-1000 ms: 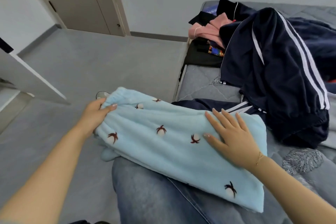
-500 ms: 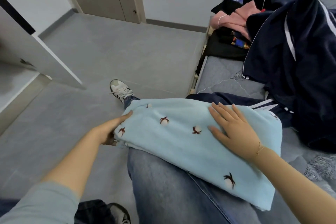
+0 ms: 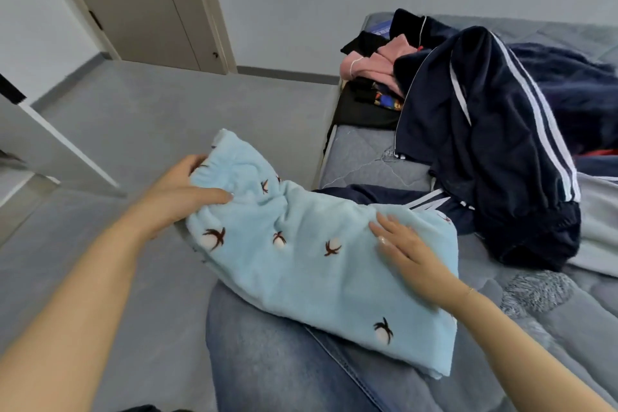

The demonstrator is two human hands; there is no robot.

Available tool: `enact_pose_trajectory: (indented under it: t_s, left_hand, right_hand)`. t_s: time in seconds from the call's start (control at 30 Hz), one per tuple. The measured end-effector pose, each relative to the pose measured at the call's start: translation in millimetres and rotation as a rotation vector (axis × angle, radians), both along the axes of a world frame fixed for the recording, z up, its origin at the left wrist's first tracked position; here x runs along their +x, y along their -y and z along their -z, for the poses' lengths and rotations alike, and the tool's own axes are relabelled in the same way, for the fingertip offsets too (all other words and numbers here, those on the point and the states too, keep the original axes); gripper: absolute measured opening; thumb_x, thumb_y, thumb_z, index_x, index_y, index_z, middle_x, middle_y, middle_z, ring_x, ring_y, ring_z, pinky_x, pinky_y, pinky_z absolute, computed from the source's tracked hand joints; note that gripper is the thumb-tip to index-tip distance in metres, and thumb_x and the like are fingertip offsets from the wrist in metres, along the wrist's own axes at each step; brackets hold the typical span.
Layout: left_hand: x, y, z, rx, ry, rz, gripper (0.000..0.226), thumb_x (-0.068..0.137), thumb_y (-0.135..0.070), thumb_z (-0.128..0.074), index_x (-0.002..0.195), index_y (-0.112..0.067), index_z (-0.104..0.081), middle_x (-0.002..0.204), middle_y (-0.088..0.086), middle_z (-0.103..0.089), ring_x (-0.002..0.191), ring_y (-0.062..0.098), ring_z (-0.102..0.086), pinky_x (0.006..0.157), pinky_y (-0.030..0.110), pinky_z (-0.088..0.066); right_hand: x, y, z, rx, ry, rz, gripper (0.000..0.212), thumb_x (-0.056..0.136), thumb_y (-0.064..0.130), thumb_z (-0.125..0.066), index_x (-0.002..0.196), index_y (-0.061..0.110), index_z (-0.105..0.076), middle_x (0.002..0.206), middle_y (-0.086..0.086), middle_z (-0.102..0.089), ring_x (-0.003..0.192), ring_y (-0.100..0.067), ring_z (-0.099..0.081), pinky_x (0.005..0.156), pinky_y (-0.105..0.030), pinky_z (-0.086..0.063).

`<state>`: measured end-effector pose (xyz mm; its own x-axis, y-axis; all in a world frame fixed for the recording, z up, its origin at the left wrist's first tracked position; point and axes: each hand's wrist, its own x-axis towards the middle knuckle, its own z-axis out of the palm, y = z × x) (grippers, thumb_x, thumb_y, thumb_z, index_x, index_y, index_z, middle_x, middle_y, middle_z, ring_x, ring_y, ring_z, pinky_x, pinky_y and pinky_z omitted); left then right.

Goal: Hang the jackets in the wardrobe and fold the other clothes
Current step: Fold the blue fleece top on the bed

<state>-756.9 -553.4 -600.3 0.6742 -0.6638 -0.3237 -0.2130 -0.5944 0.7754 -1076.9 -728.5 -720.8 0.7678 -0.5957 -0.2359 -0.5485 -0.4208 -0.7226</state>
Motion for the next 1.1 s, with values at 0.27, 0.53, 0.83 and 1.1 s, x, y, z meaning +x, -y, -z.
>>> enact_pose_trajectory:
  t_s: [0.27, 0.53, 0.83, 1.1]
  left_hand:
    - [-192.1, 50.6, -20.2, -0.303, 0.385, 0.534, 0.078, 0.066, -0.041, -0.064, 0.137, -0.048, -0.034, 0.129, -0.026, -0.033, 0.104, -0.01, -0.04, 0.081, 0.001, -0.032]
    - [-243.0, 70.3, 57.3, -0.139, -0.288, 0.743, 0.052, 0.096, -0.026, -0.055, 0.14, -0.045, -0.034, 0.135, -0.034, -0.047, 0.102, -0.006, -0.06, 0.1, 0.025, -0.044]
    - [-225.0, 64.8, 50.2, -0.407, -0.115, 0.391, 0.022, 0.097, -0.006, -0.051, 0.099, -0.027, -0.054, 0.098, -0.014, -0.072, 0.07, 0.008, -0.067, 0.066, 0.019, -0.049]
    - [-137.3, 96.3, 28.2, -0.182, 0.3, 0.705, 0.08, 0.066, -0.086, -0.05, 0.124, -0.032, -0.059, 0.133, -0.011, -0.057, 0.122, 0.007, -0.049, 0.106, 0.033, -0.038]
  right_hand:
    - [-42.4, 23.6, -17.0, 0.957, 0.641, 0.514, 0.068, 0.097, 0.057, -0.022, 0.133, 0.009, -0.053, 0.138, -0.009, -0.057, 0.128, -0.016, -0.054, 0.107, -0.035, -0.038]
    - [-66.8, 15.3, -27.0, 1.039, 0.844, 0.553, 0.077, 0.09, 0.066, -0.034, 0.126, 0.001, -0.058, 0.123, -0.025, -0.058, 0.117, -0.034, -0.056, 0.1, -0.043, -0.046]
    - [-54.9, -3.3, -17.6, 0.555, 0.602, 0.593, 0.048, 0.076, 0.04, -0.075, 0.117, 0.037, -0.049, 0.115, -0.007, -0.066, 0.106, -0.021, -0.066, 0.091, -0.041, -0.055]
    - [-62.5, -12.9, -34.2, 0.835, 0.724, 0.641, 0.03, 0.09, 0.022, -0.066, 0.12, 0.018, -0.063, 0.118, -0.015, -0.067, 0.109, -0.028, -0.066, 0.095, -0.047, -0.053]
